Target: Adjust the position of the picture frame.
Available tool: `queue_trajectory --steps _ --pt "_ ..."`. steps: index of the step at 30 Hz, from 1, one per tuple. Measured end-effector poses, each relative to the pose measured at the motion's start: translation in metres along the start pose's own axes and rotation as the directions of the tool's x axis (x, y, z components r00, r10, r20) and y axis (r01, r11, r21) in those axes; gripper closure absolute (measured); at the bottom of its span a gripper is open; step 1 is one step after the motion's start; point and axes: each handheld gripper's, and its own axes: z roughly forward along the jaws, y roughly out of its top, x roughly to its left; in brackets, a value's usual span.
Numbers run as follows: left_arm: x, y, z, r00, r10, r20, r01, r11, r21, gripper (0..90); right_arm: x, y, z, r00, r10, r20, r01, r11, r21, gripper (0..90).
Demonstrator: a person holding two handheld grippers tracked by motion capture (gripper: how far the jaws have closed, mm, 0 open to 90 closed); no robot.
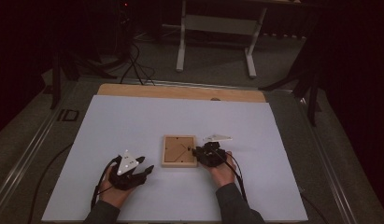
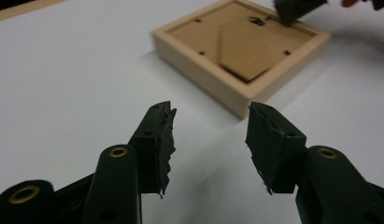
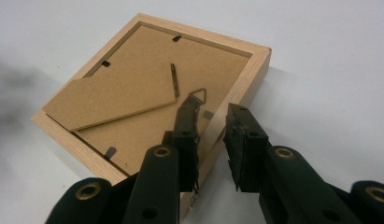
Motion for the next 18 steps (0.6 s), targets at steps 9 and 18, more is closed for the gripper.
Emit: queue_trajectory --steps 9,18 --pt "-0.016 0.001 0.025 0.9986 0.035 0.039 -0.037 0.9968 0.07 52.7 0.004 0.0 0.0 0.9999 -0.014 -0.003 0.014 1.0 0.004 74.0" --pt "-0.019 0.005 0.041 0.9976 0.055 0.042 -0.058 0.9942 0.09 61.9 0.004 -0.001 -0.002 0.9998 -0.021 -0.006 0.021 1.0 0.003 75.8"
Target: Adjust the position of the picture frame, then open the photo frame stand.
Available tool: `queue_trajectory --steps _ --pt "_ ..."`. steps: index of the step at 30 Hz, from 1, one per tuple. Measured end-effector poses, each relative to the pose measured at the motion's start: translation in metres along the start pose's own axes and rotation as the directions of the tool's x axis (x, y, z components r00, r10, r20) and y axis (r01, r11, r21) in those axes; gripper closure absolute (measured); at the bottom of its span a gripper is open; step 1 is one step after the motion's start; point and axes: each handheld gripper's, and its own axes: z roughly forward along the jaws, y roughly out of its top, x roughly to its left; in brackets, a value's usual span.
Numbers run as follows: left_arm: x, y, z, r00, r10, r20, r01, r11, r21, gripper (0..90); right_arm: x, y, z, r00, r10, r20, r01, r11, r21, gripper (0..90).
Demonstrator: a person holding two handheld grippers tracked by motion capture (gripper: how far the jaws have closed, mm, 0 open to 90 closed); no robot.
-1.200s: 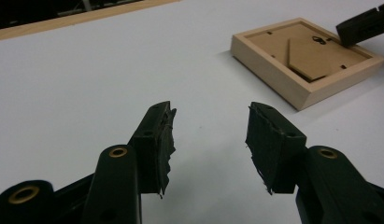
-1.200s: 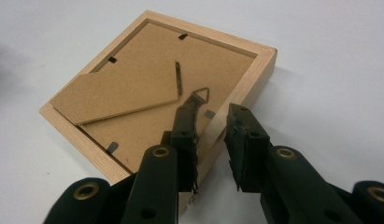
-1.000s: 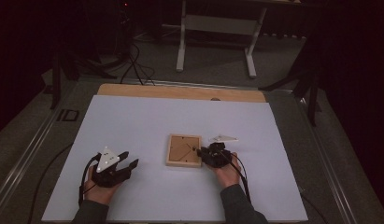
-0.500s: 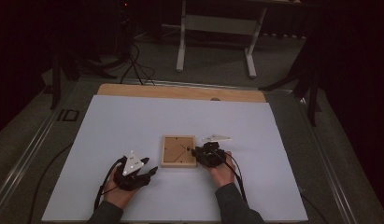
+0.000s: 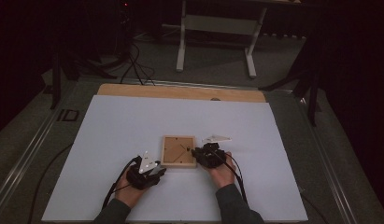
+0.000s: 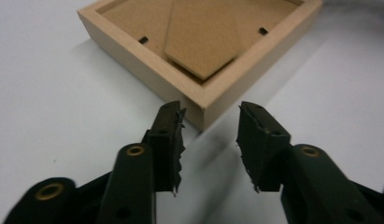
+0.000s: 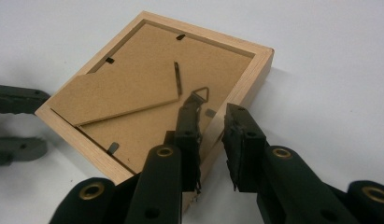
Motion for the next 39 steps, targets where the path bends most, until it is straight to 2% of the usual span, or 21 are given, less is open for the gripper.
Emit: queue_trajectory --steps 1,6,13,18,30,33,39 --pt "0.0 0.001 0.002 0.9998 0.005 -0.02 -0.005 1.0 0.009 63.9 0.0 0.0 0.0 1.0 -0.002 0.001 0.002 1.0 -0.001 75.9" --pt "-0.002 0.003 0.004 0.9996 0.005 -0.028 -0.005 1.0 0.004 64.9 0.0 -0.001 -0.001 0.9999 -0.009 0.007 0.009 1.0 0.0 75.8" --pt "-0.007 0.005 0.006 0.9996 0.018 -0.02 -0.018 0.9998 0.002 65.7 -0.005 -0.003 -0.006 0.9999 -0.011 0.013 0.011 1.0 0.002 76.1" --pt "-0.011 0.005 0.008 0.9993 0.02 -0.03 -0.02 0.9998 -0.002 66.0 -0.007 -0.003 -0.006 0.9998 -0.012 0.017 0.012 1.0 -0.002 76.2" --pt "-0.011 0.006 0.008 0.9991 0.029 -0.031 -0.029 0.9996 0.005 63.8 -0.009 -0.004 -0.006 0.9997 -0.018 0.014 0.018 1.0 -0.008 75.5" --pt "-0.011 0.006 0.007 0.9994 0.019 -0.028 -0.019 0.9998 -0.003 61.8 -0.01 -0.005 -0.008 0.9996 -0.026 0.014 0.026 0.999 -0.033 71.4" --pt "-0.009 0.006 0.004 0.9999 -0.003 -0.015 0.003 0.9999 -0.016 59.8 -0.008 -0.004 -0.017 0.9984 -0.056 0.012 0.057 0.996 -0.068 71.9"
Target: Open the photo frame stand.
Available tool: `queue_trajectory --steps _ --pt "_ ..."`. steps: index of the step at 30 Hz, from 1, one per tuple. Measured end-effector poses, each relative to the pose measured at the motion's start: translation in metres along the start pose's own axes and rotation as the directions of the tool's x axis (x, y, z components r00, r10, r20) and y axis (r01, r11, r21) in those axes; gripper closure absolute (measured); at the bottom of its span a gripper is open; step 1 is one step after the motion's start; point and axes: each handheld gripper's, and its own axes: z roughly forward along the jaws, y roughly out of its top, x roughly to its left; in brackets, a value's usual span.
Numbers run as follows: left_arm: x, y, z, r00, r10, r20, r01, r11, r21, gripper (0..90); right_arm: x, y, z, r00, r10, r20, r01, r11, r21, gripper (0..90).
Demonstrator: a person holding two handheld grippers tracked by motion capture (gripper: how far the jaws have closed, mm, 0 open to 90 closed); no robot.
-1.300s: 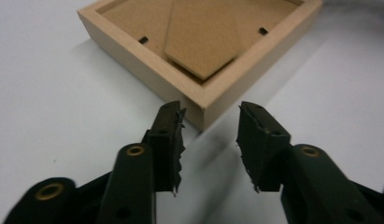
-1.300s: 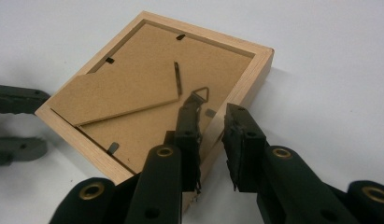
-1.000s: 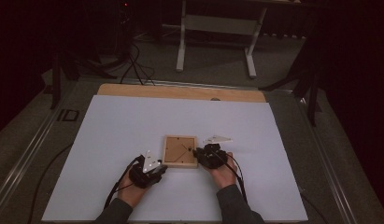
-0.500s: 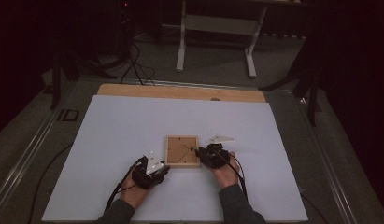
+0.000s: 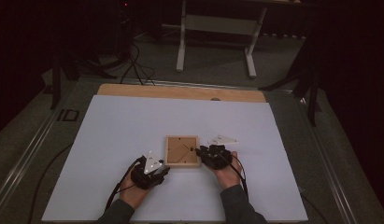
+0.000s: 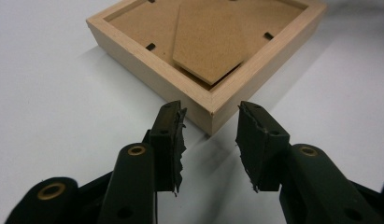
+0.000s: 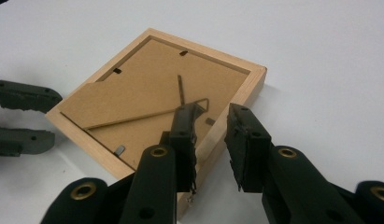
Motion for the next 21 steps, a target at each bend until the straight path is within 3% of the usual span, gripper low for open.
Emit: queue_trajectory --steps 5,9,11,12,14,15,21 --pt "0.001 0.002 -0.004 0.9992 -0.034 0.021 0.034 0.9992 -0.021 59.5 0.001 -0.001 -0.003 0.9998 -0.021 -0.007 0.021 1.0 0.001 74.3" --pt "0.002 0.005 -0.008 0.9983 -0.047 0.036 0.047 0.9987 -0.016 58.9 0.004 -0.001 -0.009 0.9971 -0.075 -0.005 0.075 0.997 0.005 79.8" --pt "0.002 0.005 -0.009 0.998 -0.047 0.043 0.048 0.9987 -0.015 58.8 0.005 -0.001 -0.01 0.9965 -0.083 -0.007 0.084 0.996 0.007 81.3" --pt "0.002 0.005 -0.009 0.998 -0.042 0.047 0.043 0.999 -0.012 59.0 0.009 -0.003 -0.012 0.9937 -0.112 -0.01 0.112 0.994 0.01 84.9" --pt "0.001 0.006 -0.009 0.998 -0.039 0.051 0.04 0.9992 -0.008 59.7 0.009 -0.003 -0.012 0.9937 -0.112 -0.01 0.112 0.994 0.01 84.9" --pt "0.0 0.007 -0.009 0.9977 -0.034 0.058 0.034 0.9994 -0.004 59.8 0.015 -0.006 -0.012 0.9879 -0.154 -0.017 0.154 0.988 0.026 88.0" --pt "-0.002 0.016 -0.01 0.9983 -0.02 0.056 0.021 0.9997 -0.016 59.2 0.022 -0.011 -0.011 0.9798 -0.199 -0.018 0.2 0.978 0.051 89.4"
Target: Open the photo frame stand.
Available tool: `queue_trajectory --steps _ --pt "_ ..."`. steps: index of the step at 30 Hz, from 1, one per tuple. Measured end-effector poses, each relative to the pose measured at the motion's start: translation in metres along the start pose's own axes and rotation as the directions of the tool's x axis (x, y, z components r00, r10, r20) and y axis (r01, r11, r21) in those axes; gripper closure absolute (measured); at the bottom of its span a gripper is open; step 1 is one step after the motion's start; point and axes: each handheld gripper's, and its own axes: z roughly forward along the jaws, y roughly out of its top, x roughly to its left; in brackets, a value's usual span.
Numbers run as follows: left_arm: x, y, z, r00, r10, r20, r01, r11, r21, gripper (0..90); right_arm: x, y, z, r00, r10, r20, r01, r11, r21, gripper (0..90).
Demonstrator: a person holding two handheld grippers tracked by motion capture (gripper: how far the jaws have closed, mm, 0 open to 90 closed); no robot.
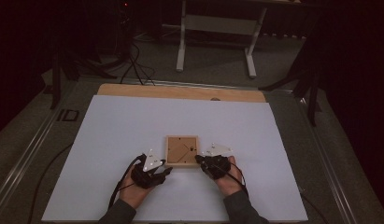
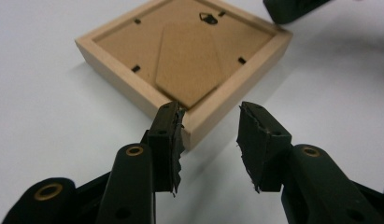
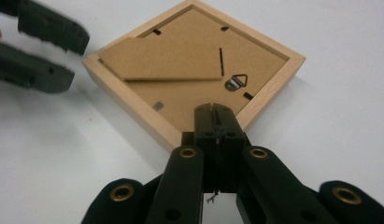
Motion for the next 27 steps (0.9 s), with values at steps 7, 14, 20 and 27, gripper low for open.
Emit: queue_trajectory --steps 7,14,20,27 --pt "0.005 0.015 0.004 0.9991 0.002 -0.042 -0.003 0.9997 -0.026 54.5 0.0 -0.004 0.0 1.0 0.002 0.008 -0.002 1.0 0.014 89.5" --pt "0.007 0.018 0.013 0.9989 0.009 -0.047 -0.01 0.9997 -0.021 51.6 0.002 -0.006 0.0 0.9988 -0.046 0.017 0.046 0.999 0.005 89.5" --pt "0.008 0.023 0.018 0.9991 0.003 -0.043 -0.004 0.9999 -0.01 49.6 0.001 -0.006 0.001 0.9987 -0.049 0.014 0.049 0.999 -0.004 89.6" --pt "0.003 0.028 0.026 0.9992 0.014 -0.036 -0.014 0.9999 0.003 48.8 0.001 -0.007 0.001 0.999 -0.044 0.012 0.044 0.999 -0.01 89.6"
